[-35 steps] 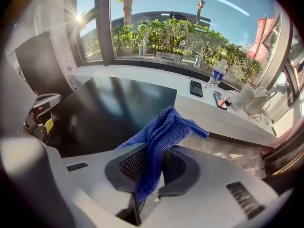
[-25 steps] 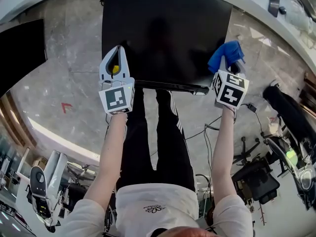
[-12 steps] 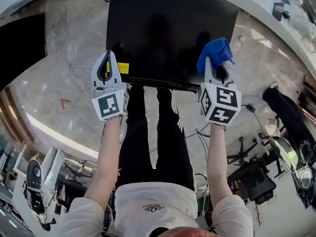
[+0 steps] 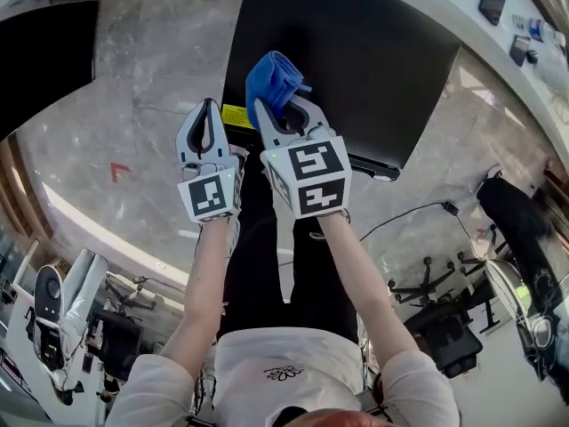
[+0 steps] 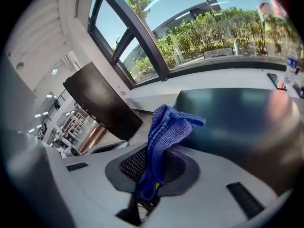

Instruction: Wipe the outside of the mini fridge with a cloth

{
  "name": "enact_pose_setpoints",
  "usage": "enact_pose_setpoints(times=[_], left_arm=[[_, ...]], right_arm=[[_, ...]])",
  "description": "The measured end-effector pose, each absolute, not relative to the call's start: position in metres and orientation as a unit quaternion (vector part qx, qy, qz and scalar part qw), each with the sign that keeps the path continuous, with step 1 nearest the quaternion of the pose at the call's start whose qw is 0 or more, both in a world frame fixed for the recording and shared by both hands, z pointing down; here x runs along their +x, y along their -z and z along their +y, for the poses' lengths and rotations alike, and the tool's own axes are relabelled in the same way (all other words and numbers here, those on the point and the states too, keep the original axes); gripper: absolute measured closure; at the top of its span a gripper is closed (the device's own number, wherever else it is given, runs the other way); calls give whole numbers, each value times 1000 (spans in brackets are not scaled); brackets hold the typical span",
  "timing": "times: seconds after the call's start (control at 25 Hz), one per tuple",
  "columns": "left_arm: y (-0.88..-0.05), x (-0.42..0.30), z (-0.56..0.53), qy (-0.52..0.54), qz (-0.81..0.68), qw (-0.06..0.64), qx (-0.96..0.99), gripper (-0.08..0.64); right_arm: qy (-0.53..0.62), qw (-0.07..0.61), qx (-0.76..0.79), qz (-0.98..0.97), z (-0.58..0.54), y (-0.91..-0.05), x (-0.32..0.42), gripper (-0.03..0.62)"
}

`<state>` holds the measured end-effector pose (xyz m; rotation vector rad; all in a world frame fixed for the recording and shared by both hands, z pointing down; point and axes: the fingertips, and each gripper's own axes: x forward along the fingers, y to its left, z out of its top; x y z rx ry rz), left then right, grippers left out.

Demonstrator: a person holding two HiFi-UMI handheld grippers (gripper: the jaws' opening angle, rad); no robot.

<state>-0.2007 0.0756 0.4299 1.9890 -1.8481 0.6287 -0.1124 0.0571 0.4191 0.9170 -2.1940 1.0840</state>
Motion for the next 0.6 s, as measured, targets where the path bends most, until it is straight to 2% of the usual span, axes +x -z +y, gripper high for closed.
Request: enact_pose_setpoints(times=[0.16, 0.32, 0.6], left_arm=[[-432, -218, 77, -220, -656, 177, 700, 555], [-432, -233, 76, -215, -654, 177, 704, 555], [-422, -212, 77, -204, -632, 184, 724, 555]], right_arm=[[-444, 239, 316, -804, 54, -430, -148, 520], [-444, 252, 324, -797, 50, -445, -165, 520], [-431, 273, 346, -787, 50, -453, -142, 520]])
